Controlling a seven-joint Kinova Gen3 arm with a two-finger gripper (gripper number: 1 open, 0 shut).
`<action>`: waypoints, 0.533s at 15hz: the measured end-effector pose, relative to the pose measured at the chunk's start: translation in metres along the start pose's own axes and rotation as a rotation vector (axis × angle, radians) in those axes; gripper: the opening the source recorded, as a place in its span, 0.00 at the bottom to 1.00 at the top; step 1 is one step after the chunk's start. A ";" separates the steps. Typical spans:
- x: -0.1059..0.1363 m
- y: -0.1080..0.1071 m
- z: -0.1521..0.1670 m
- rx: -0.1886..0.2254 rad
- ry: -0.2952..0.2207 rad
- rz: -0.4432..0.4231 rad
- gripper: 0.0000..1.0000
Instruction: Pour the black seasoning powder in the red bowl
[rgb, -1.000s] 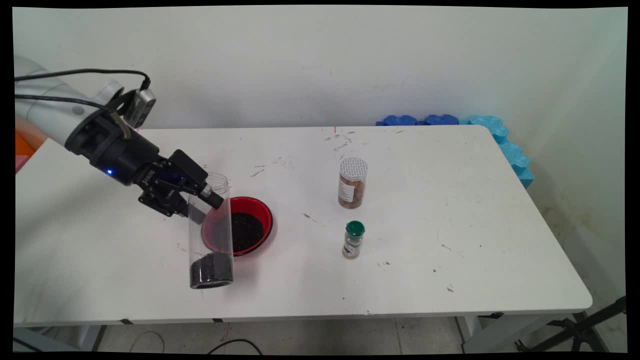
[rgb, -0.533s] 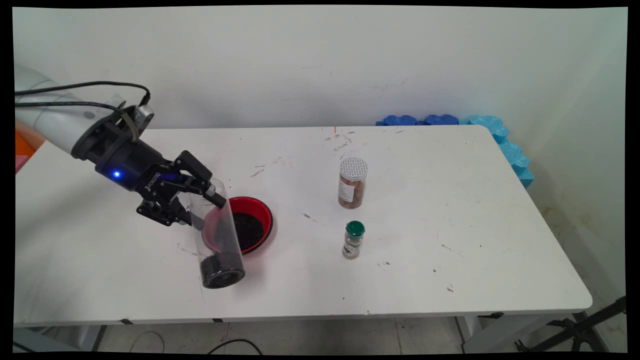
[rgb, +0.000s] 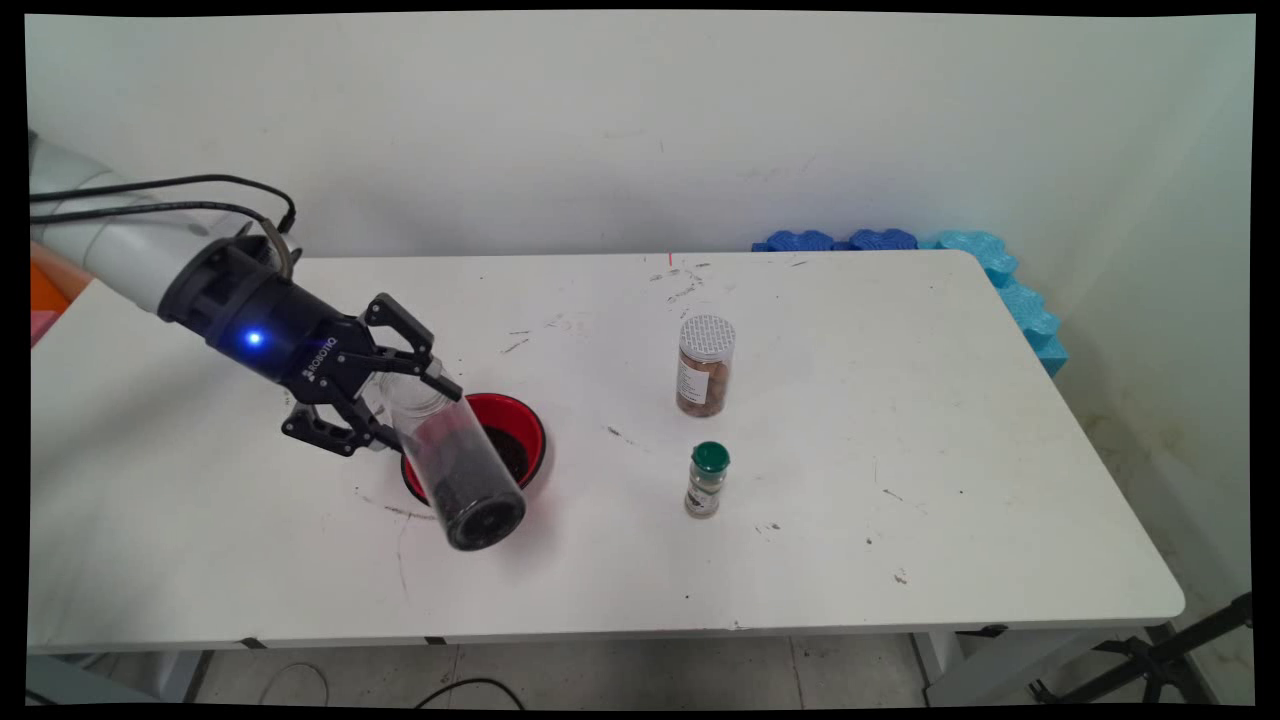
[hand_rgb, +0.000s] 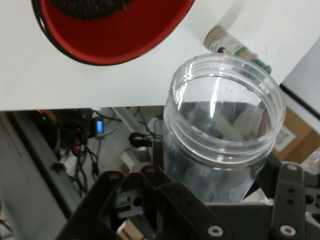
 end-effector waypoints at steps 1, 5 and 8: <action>0.001 0.000 0.001 -0.009 -0.002 -0.034 0.00; 0.004 -0.001 0.004 -0.038 -0.012 -0.149 0.00; 0.006 -0.003 0.006 -0.057 -0.020 -0.219 0.00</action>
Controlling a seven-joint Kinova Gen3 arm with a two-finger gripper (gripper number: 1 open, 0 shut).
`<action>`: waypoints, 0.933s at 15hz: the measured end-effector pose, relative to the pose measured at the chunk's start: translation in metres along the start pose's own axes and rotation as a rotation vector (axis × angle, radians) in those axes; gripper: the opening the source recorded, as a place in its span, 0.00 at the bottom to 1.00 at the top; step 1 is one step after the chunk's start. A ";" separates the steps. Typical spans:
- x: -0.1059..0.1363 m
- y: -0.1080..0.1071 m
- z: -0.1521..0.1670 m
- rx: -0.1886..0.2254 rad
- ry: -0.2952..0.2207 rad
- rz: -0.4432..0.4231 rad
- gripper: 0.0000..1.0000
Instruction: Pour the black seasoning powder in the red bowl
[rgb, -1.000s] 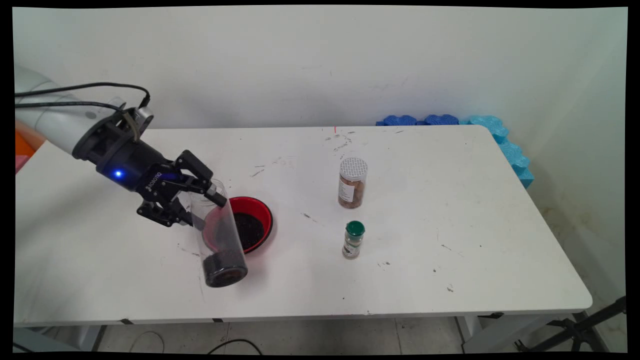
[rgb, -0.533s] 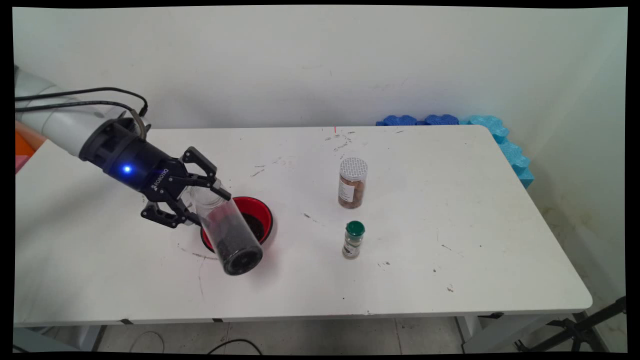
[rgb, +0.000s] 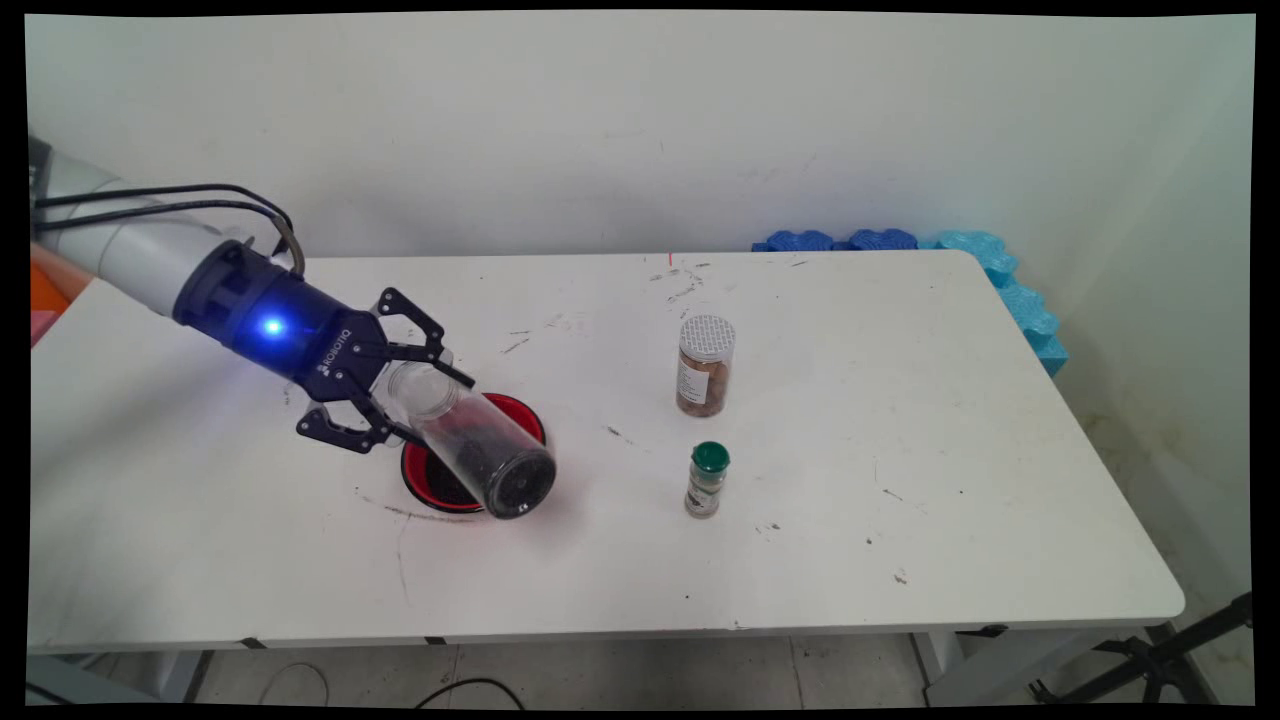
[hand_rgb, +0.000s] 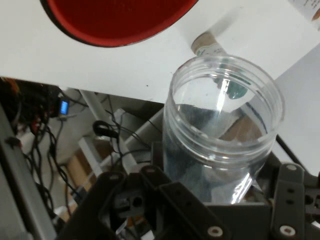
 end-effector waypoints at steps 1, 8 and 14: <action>0.001 -0.001 0.001 -0.008 -0.004 -0.028 0.00; 0.002 -0.005 0.004 -0.063 -0.029 -0.200 0.00; 0.000 -0.009 0.006 -0.086 -0.045 -0.281 0.00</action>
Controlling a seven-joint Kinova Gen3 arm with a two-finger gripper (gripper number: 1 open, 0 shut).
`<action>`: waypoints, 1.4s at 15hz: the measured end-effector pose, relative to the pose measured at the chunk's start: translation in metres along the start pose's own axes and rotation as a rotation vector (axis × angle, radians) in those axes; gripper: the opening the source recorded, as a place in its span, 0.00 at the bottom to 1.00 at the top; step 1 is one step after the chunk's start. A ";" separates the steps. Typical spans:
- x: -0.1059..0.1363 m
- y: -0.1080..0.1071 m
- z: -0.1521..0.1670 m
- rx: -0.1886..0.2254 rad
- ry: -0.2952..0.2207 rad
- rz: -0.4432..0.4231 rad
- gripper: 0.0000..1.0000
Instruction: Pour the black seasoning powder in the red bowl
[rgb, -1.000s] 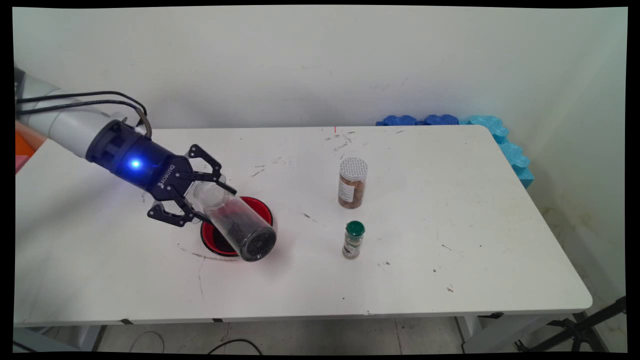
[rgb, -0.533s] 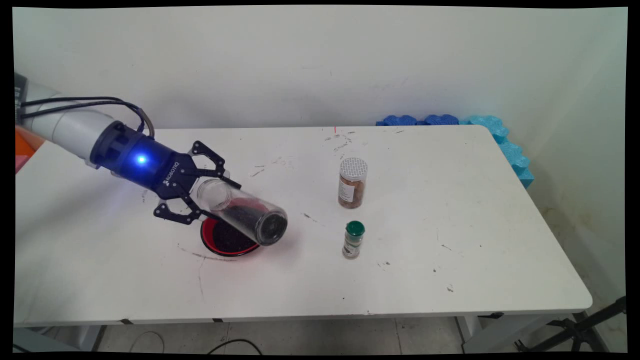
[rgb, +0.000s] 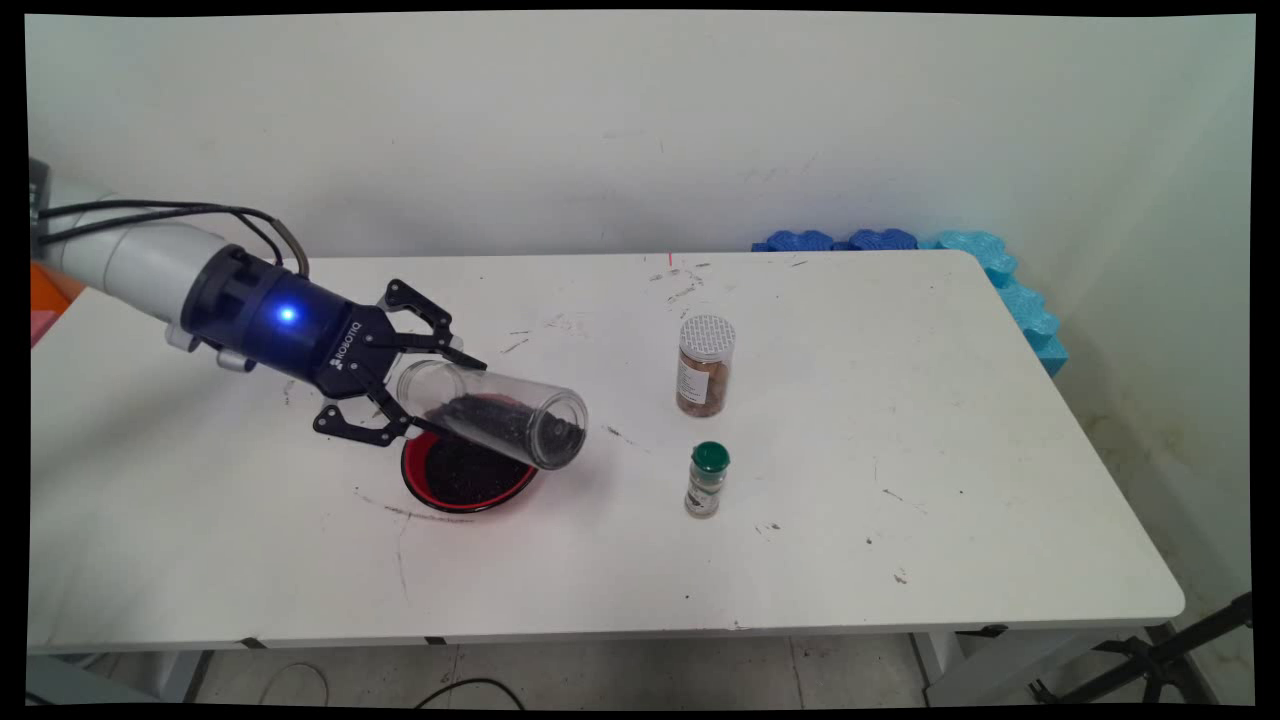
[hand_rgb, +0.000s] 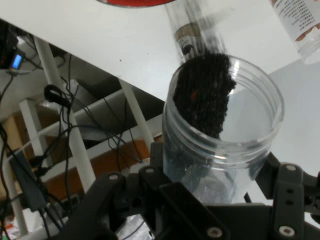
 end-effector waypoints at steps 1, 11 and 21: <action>0.000 -0.001 0.000 -0.002 -0.002 -0.009 0.00; -0.002 -0.004 0.006 -0.031 -0.025 -0.102 0.00; -0.006 -0.002 0.014 -0.073 -0.067 -0.172 0.00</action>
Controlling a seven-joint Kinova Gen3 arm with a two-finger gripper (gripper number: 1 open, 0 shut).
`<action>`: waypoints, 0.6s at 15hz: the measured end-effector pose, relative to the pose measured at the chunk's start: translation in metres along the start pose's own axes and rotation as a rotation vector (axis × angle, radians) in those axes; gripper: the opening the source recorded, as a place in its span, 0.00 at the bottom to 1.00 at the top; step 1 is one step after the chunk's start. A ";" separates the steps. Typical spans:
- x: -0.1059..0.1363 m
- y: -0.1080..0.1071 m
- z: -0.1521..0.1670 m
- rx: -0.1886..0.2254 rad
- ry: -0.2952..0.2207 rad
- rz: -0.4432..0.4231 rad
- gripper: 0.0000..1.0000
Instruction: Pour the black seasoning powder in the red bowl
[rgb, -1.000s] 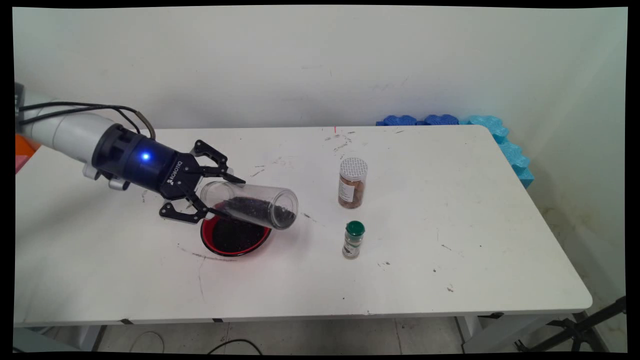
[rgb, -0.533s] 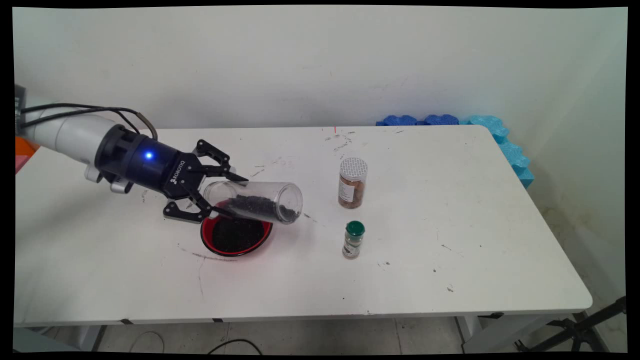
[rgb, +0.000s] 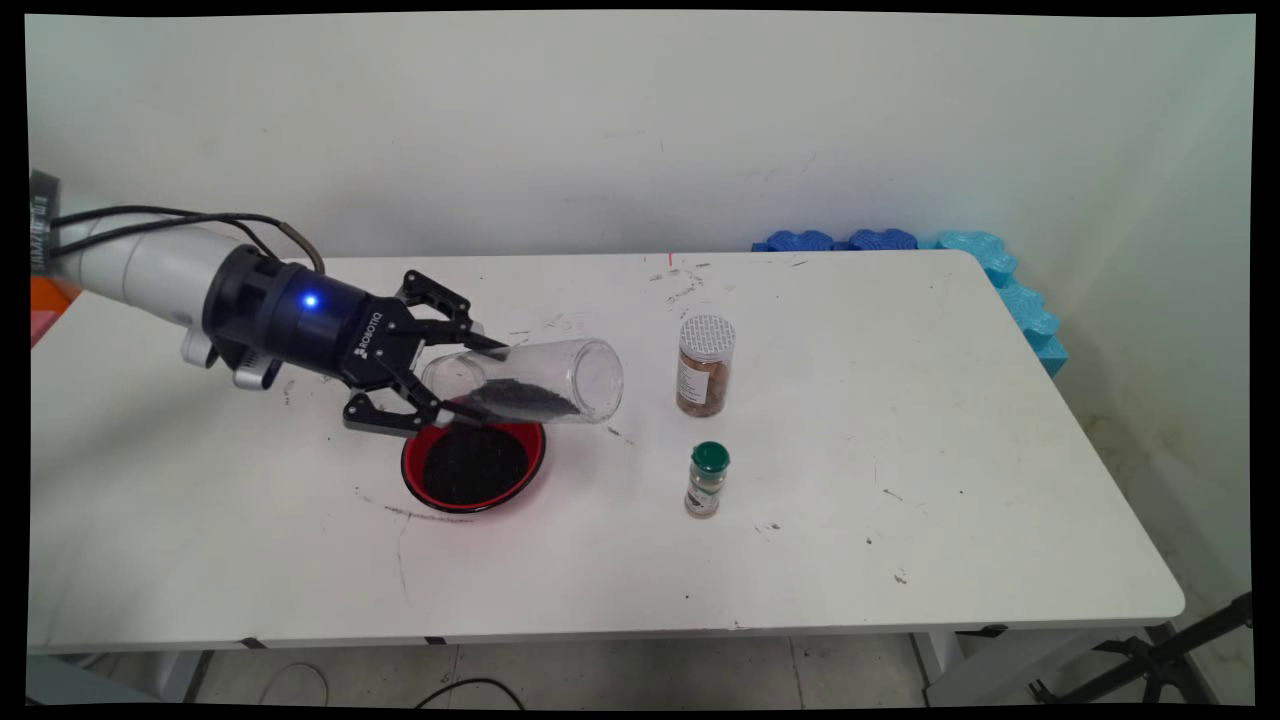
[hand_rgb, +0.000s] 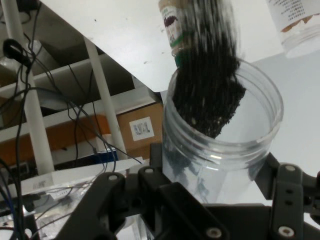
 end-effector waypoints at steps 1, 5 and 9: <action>0.000 0.000 0.001 -0.003 -0.005 -0.007 0.00; -0.002 0.000 0.003 -0.013 -0.017 -0.025 0.00; -0.005 0.000 0.007 -0.026 -0.036 -0.048 0.00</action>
